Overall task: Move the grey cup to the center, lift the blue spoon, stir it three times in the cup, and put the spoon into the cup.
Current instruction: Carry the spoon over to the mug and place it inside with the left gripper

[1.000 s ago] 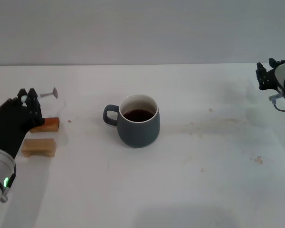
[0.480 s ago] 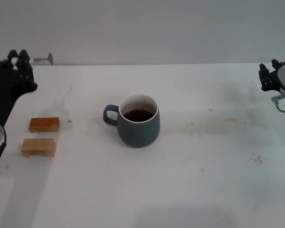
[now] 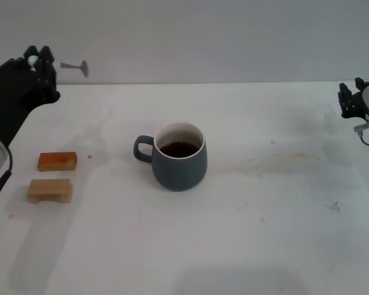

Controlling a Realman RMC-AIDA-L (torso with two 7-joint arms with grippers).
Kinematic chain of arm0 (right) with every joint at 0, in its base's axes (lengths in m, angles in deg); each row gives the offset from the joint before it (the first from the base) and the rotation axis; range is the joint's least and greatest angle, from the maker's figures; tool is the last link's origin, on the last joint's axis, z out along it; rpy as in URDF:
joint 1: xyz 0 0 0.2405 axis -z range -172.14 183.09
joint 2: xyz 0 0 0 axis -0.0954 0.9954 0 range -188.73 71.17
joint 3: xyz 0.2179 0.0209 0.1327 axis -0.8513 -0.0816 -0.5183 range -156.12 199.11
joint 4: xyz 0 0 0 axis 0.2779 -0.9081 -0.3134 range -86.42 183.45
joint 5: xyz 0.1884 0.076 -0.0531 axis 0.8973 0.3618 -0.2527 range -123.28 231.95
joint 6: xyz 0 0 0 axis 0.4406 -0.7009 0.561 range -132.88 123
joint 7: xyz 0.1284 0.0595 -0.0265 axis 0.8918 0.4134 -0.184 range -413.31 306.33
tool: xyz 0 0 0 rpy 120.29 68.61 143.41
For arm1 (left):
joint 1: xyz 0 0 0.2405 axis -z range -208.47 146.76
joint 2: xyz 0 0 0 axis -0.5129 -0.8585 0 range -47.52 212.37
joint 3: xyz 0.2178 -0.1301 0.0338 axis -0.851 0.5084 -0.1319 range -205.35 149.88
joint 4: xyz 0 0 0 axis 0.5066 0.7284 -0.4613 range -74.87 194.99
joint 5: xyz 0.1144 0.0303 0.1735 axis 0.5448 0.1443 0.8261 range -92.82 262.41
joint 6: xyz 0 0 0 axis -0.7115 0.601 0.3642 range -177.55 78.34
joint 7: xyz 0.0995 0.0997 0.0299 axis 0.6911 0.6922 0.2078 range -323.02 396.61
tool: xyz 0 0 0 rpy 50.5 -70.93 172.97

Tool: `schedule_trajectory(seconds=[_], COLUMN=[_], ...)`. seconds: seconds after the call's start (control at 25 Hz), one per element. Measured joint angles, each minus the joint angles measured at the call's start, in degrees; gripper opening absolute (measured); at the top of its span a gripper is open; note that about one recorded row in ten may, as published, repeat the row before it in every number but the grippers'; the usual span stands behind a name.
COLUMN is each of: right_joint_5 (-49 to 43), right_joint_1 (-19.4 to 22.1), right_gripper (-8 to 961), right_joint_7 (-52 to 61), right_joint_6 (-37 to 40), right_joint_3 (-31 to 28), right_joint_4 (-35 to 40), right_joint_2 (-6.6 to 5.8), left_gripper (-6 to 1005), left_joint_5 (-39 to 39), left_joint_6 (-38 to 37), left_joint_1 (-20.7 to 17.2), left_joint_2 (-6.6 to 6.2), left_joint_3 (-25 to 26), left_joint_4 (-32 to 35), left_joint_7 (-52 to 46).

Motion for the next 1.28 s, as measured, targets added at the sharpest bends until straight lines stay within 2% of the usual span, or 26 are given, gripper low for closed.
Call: schedule_trajectory(seconds=[0.24,0.48,0.72,1.0,1.28], right_joint_5=[0.0,0.0,0.0,0.0,0.0], right_joint_1=[0.0,0.0,0.0,-0.2,-0.1], right_gripper=[292,292,292,292,292], right_joint_7=[0.0,0.0,0.0,0.0,-0.1], right_joint_6=[0.0,0.0,0.1,0.0,0.0], right_joint_3=[-0.8,-0.9,-0.9,-0.7,-0.5], right_joint_4=[0.4,0.4,0.4,0.3,0.3], right_joint_2=[0.0,0.0,0.0,0.0,0.06], left_gripper=[153,155,156,157,159], left_joint_5=[0.3,0.3,0.3,0.1,-0.1], left_joint_6=[7.2,19.1,25.2,35.1,39.5], left_joint_1=[-0.4,-0.7,-0.4,2.8,6.4], left_joint_2=[-0.07,0.18,0.22,1.65,2.06], left_joint_3=[-0.1,0.2,0.2,0.5,1.6], left_joint_4=[-4.7,-11.1,-14.5,-16.1,-14.8], left_joint_7=[0.1,1.2,1.4,2.8,2.8])
